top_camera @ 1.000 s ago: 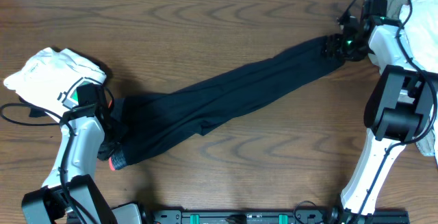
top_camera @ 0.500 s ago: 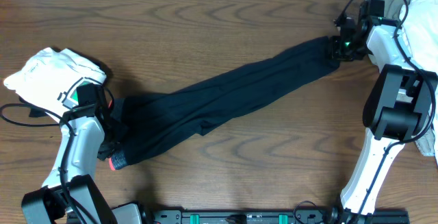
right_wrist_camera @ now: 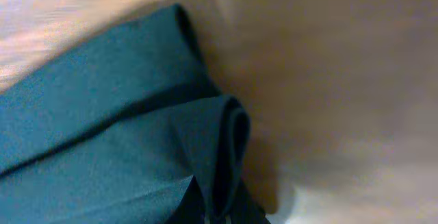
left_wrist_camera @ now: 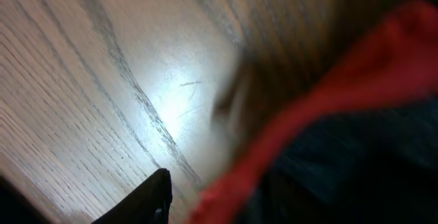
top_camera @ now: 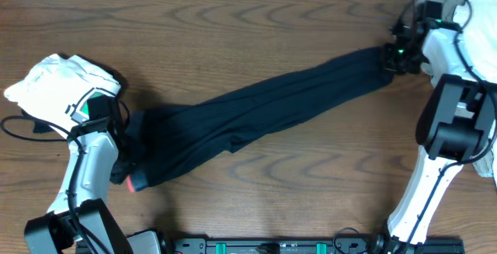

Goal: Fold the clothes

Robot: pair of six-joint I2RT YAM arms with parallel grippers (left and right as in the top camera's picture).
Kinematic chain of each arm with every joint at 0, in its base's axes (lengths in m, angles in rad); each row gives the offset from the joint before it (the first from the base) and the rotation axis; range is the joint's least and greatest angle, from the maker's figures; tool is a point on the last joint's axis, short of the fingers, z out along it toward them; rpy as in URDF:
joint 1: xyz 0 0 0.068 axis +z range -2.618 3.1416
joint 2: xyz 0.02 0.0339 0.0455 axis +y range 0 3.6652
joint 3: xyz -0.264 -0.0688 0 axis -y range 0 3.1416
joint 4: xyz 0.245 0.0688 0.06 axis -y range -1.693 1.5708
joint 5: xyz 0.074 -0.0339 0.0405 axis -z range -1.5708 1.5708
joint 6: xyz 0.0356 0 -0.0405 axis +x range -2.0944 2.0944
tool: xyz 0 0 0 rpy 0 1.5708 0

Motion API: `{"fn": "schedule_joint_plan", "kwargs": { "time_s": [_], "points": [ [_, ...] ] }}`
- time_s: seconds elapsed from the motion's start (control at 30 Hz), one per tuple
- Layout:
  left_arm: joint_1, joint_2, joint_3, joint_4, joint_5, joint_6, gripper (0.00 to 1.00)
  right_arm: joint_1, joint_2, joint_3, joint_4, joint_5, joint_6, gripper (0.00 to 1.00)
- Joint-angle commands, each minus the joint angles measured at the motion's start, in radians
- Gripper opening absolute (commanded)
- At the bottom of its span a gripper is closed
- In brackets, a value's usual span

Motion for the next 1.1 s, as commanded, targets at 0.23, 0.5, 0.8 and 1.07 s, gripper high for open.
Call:
{"fn": "schedule_joint_plan", "kwargs": {
  "time_s": [0.23,0.5,0.8,1.07],
  "points": [
    [0.002,-0.101,0.029,-0.01,0.061,0.06,0.57,-0.216,-0.214,-0.005,-0.094,0.203,0.107,0.01],
    [0.002,-0.118,0.029,-0.012,0.127,0.06,0.57,-0.216,-0.308,-0.005,-0.138,0.109,0.031,0.01],
    [0.002,-0.118,0.029,-0.015,0.127,0.059,0.58,0.052,-0.387,-0.005,-0.313,0.091,-0.023,0.01],
    [0.002,-0.118,0.029,-0.015,0.127,0.06,0.58,0.363,-0.384,-0.006,-0.439,0.099,-0.008,0.01]
  ]
}}
